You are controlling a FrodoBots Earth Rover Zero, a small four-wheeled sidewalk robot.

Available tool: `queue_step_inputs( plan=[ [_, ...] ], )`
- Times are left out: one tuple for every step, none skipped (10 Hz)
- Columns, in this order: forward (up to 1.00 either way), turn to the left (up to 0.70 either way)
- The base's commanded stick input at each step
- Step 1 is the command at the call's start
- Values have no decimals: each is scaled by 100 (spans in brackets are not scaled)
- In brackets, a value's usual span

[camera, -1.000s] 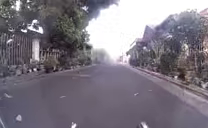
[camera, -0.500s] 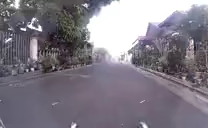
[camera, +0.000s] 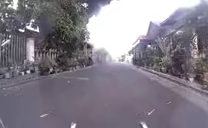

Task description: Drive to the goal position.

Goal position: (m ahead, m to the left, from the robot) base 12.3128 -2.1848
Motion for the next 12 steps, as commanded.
queue_step_inputs(
  plan=[
    [70, 0],
    [70, 0],
    [70, 0],
    [70, 0],
    [70, 0],
    [70, 0],
    [70, 0],
    [70, 0],
    [70, 0],
    [70, 0],
    [70, 0],
    [70, 0]
  ],
)
